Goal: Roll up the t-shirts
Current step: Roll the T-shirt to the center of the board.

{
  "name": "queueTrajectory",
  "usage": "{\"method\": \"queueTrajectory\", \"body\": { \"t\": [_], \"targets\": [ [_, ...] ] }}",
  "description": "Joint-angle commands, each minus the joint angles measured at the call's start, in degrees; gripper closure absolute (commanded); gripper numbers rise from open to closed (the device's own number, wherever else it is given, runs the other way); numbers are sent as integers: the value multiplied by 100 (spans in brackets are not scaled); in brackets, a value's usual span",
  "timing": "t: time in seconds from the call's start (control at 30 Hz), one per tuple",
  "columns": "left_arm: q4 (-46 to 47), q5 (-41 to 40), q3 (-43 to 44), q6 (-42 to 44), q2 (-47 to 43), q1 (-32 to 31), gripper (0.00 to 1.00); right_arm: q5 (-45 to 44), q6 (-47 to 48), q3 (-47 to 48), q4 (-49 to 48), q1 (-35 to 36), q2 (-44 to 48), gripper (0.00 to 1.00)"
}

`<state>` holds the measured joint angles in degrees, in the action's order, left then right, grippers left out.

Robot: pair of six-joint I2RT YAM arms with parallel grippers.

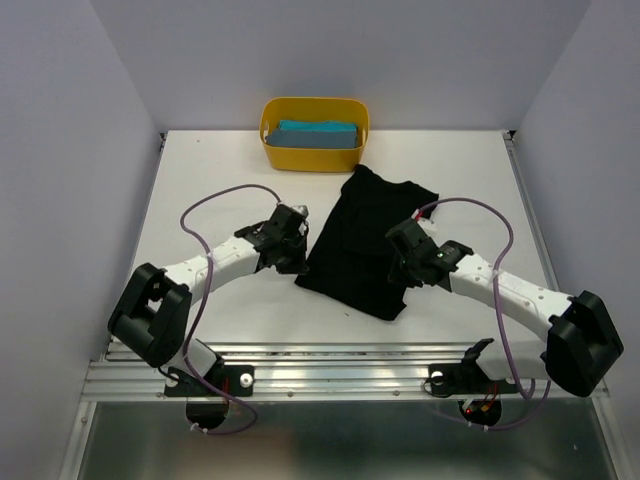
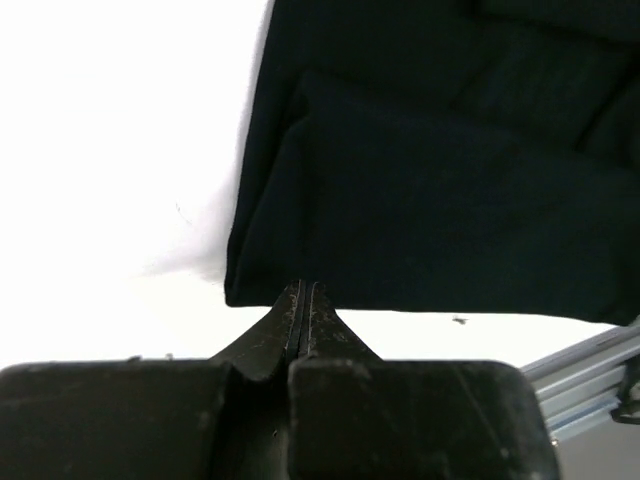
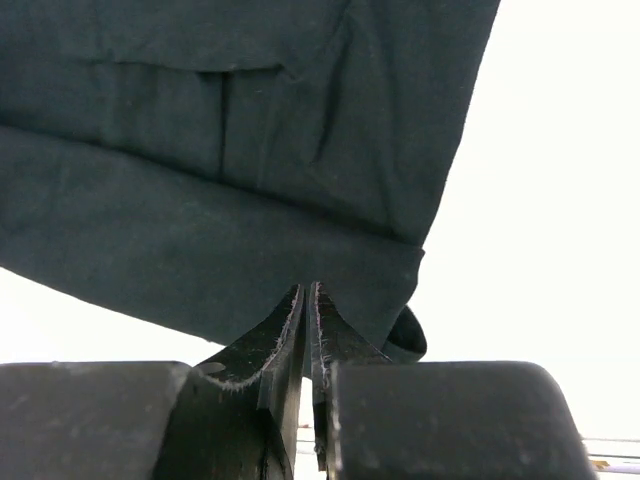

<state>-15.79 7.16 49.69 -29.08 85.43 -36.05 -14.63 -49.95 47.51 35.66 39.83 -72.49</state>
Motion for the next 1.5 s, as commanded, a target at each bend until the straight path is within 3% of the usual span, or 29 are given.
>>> {"method": "queueTrajectory", "body": {
  "t": [0.0,0.33,0.63,0.97,1.2,1.47],
  "targets": [
    [-319,-294,681,201,-281,-42,100,-312,-76,189,231,42,-151,89],
    [190,-83,1262,148,684,-42,100,-189,-120,-22,55,42,-266,89],
    [489,-83,753,105,1257,-51,100,22,-207,-601,-349,42,-450,89],
    [551,277,-38,25,968,-305,100,-12,-305,-1253,-631,42,-723,90],
    [24,251,101,166,142,-385,100,-689,-50,-629,169,42,-442,89],
    [-803,-548,568,175,-483,-289,98,-1182,-75,48,1224,-11,269,85]
  ]
}}
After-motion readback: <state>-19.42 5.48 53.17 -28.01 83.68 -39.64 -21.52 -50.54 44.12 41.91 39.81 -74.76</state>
